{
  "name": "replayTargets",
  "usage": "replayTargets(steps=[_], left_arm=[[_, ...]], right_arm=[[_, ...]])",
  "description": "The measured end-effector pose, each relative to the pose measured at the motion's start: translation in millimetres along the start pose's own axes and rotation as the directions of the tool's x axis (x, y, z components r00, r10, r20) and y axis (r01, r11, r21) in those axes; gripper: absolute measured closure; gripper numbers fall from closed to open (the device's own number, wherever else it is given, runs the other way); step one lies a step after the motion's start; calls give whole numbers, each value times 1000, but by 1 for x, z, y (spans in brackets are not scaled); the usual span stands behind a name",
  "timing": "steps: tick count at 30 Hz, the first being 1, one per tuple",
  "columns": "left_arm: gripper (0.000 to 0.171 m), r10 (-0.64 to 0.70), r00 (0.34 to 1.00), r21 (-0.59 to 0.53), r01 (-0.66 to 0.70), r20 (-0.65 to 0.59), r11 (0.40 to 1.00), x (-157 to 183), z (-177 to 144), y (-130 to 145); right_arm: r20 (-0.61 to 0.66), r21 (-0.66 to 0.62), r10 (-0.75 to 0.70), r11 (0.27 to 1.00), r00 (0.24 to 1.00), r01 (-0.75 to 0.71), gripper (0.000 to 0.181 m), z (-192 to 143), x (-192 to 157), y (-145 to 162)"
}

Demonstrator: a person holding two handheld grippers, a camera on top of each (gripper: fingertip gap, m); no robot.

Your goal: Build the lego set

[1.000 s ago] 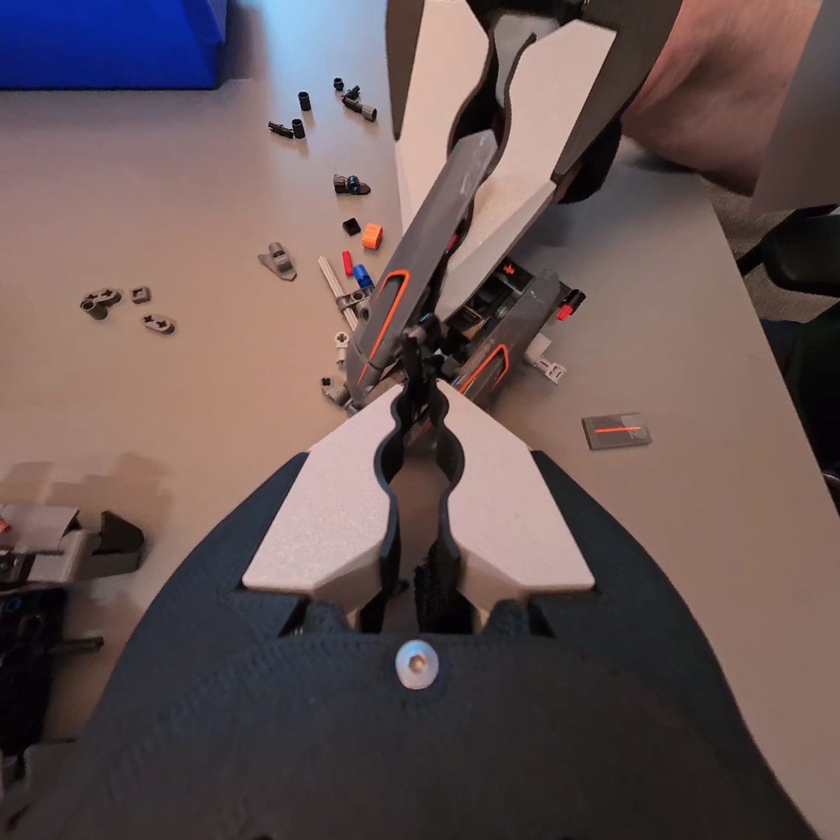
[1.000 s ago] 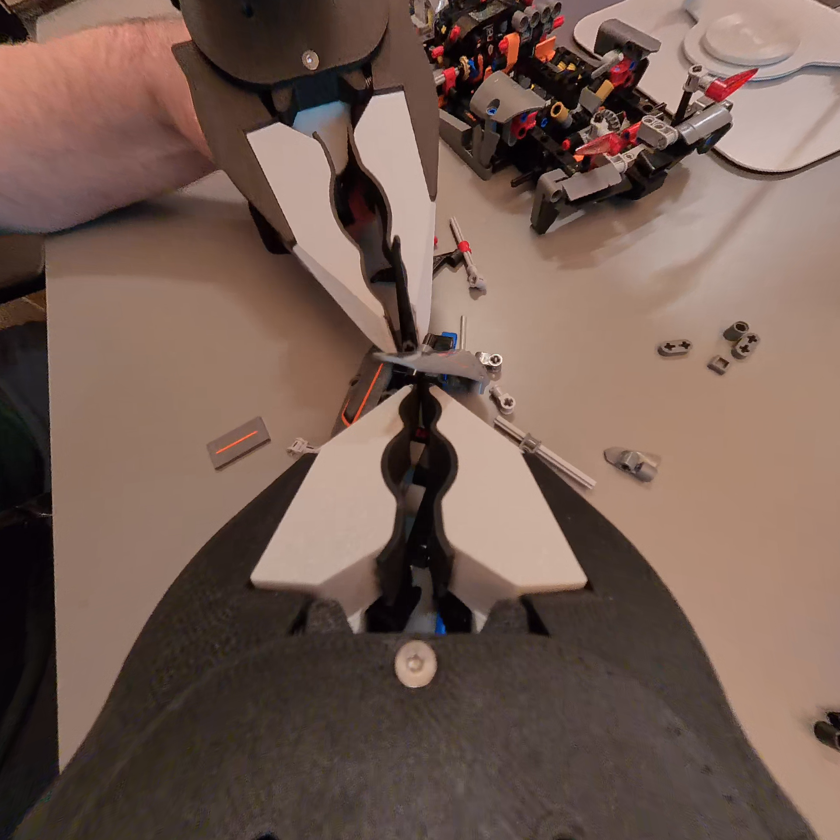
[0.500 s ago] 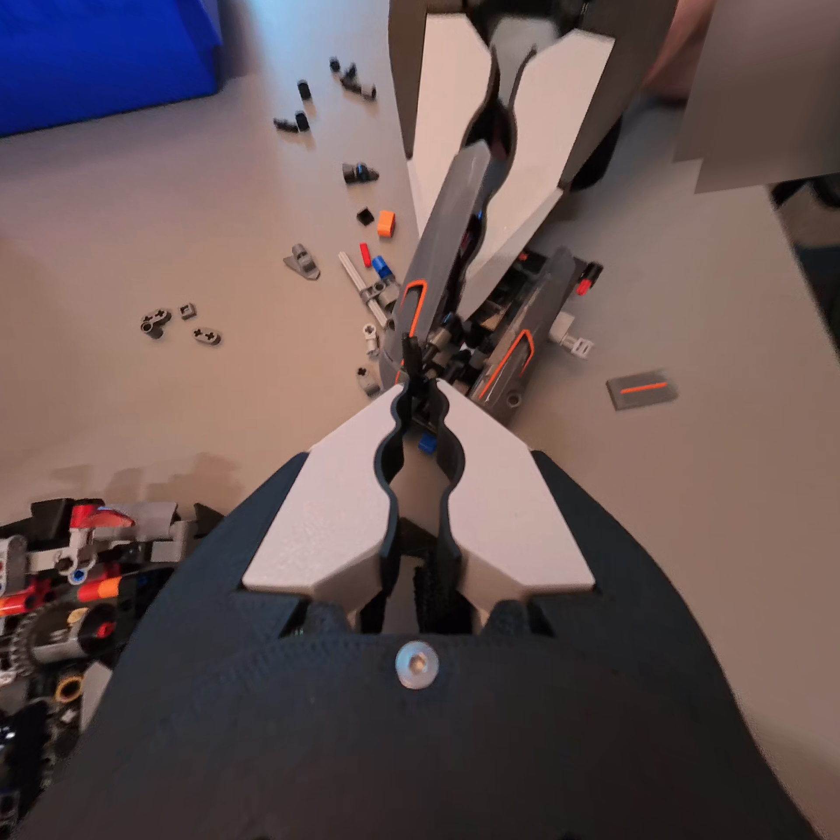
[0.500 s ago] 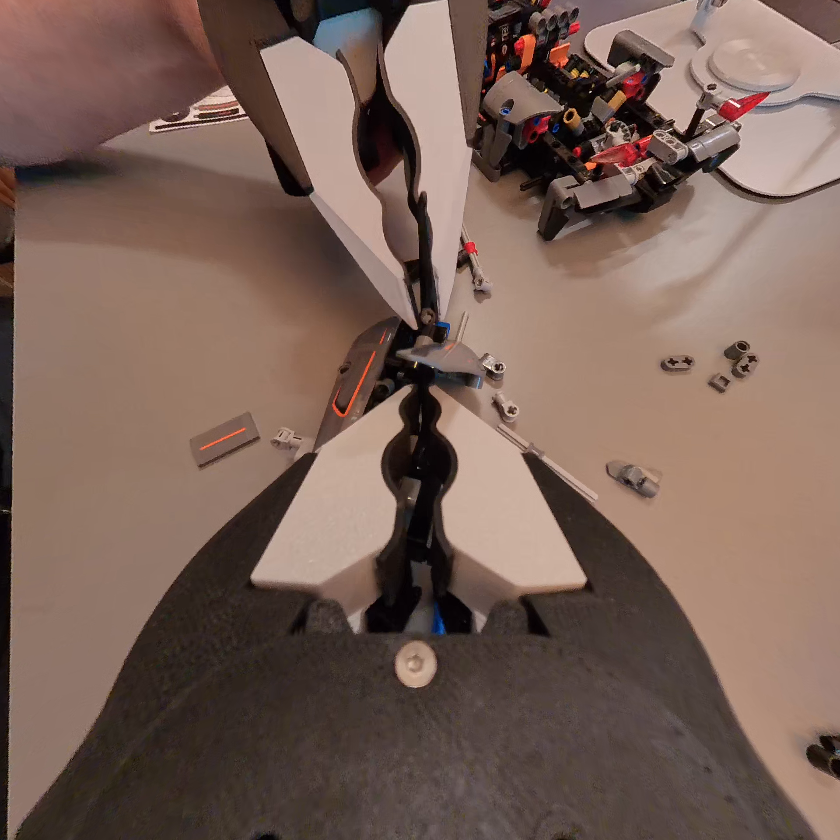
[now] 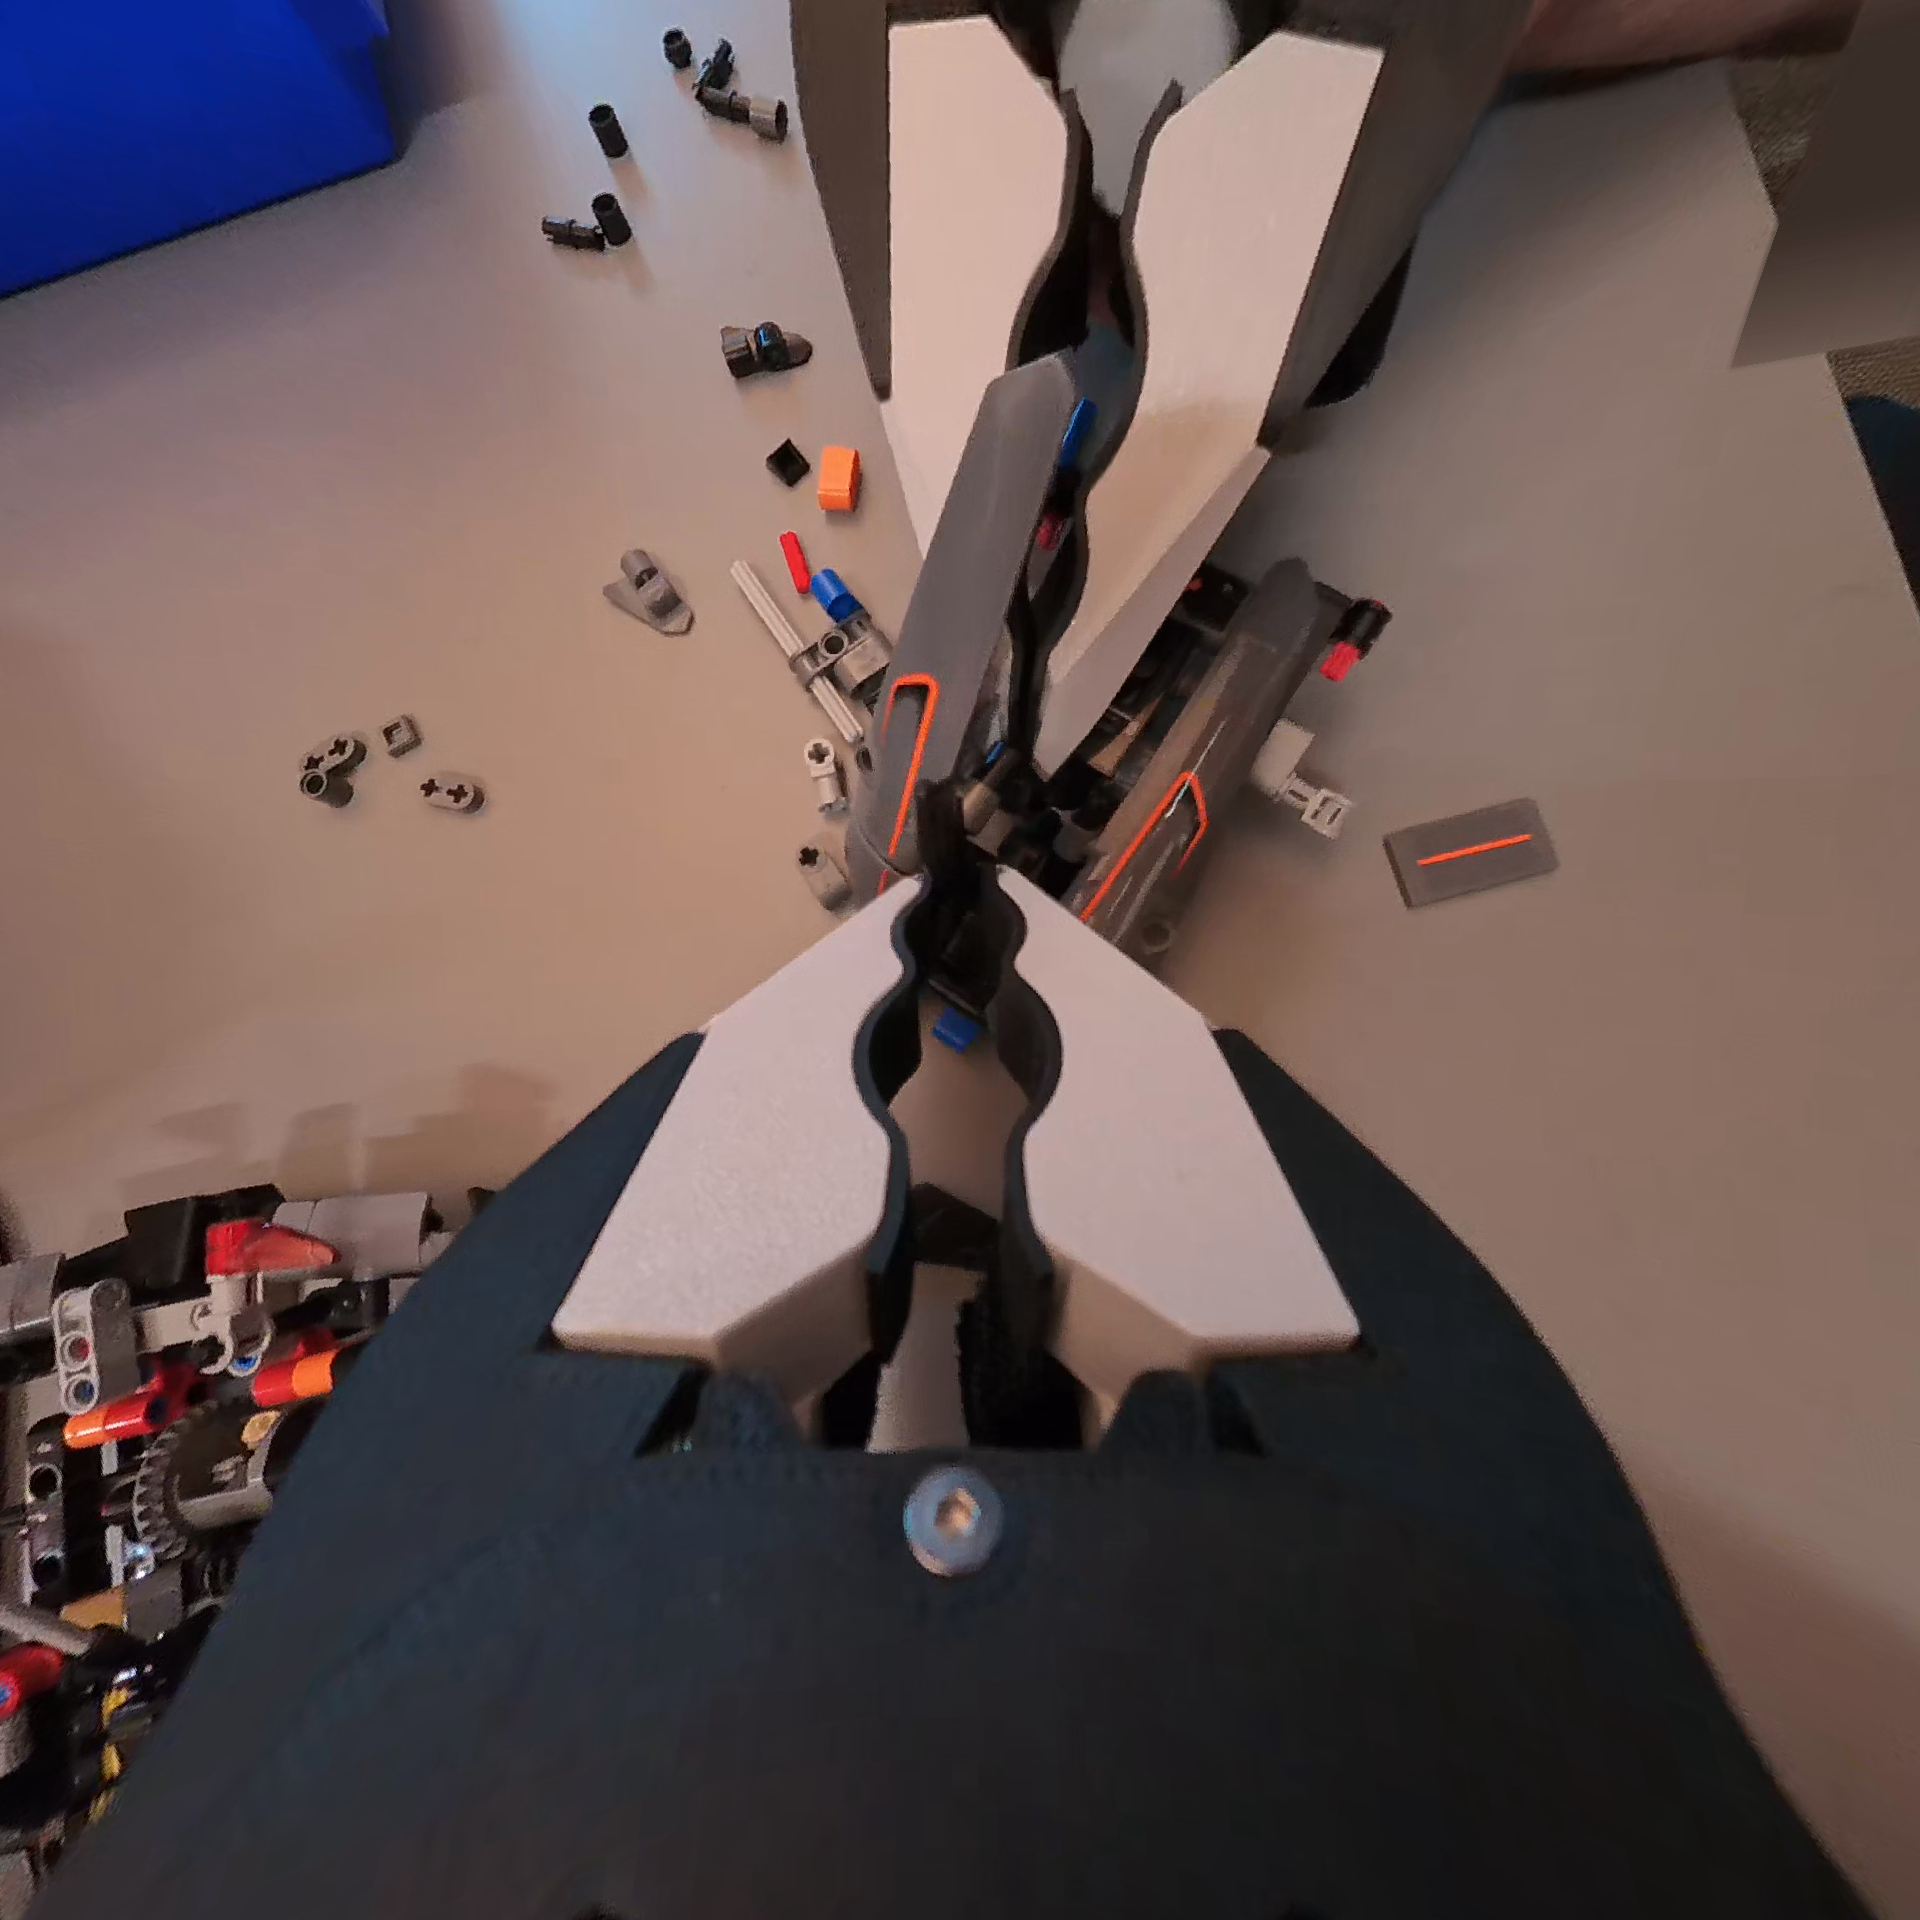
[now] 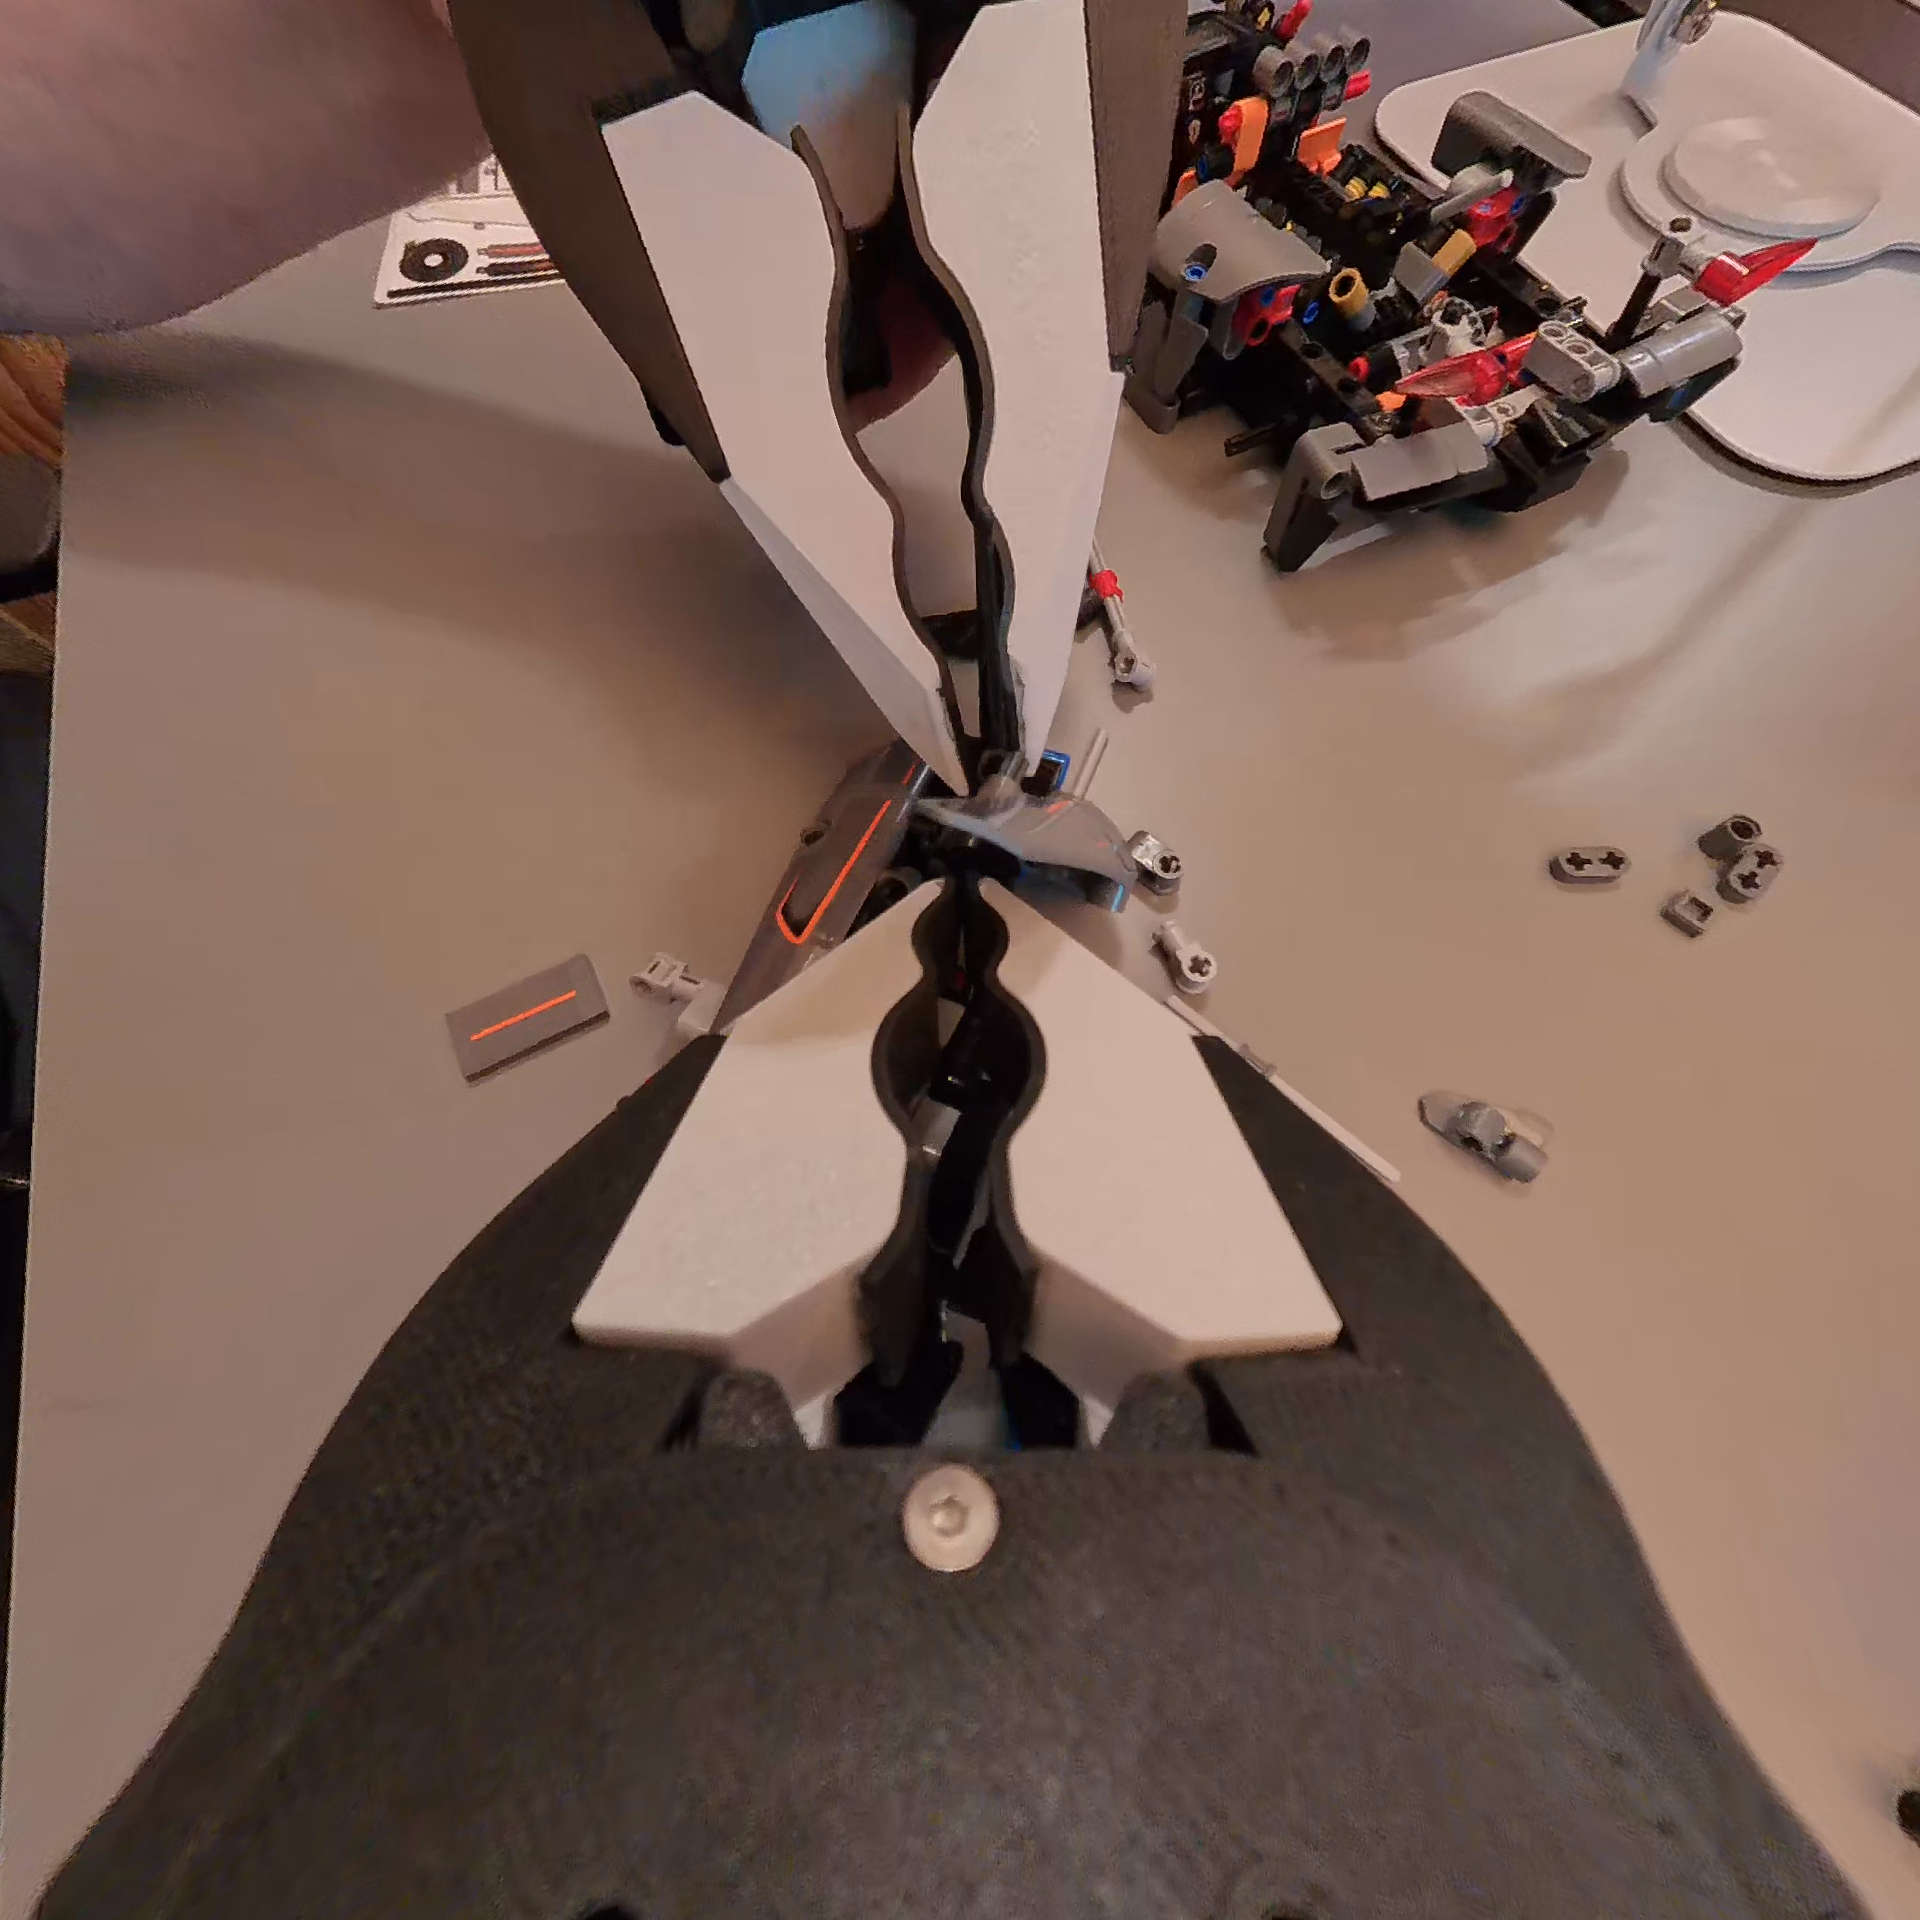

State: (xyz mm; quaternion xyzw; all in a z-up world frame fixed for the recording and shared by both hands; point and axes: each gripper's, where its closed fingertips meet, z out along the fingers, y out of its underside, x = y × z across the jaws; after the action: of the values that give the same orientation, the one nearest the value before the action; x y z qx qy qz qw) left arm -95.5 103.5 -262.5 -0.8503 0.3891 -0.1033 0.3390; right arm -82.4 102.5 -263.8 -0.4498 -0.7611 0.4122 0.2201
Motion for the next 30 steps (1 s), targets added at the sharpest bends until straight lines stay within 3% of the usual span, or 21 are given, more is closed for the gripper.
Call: replayTargets(steps=[12,20,23,30], left_arm=[[155,-56,997,9,55,52,998,-1,-7,15],[155,-130,976,-37,139,173,990,-7,-35,51],[154,-114,976,-101,134,187,986,-1,-29,63],[159,-172,951,-105,205,259,973,-4,-15,65]], right_arm=[[5,6,-2,1000,1000,2,181,1,0,1],[10,14,-11,1000,1000,11,181,0,-2,2],[9,22,-16,1000,1000,16,181,-2,-1,3],[18,46,-35,998,999,34,181,-6,-3,3]])
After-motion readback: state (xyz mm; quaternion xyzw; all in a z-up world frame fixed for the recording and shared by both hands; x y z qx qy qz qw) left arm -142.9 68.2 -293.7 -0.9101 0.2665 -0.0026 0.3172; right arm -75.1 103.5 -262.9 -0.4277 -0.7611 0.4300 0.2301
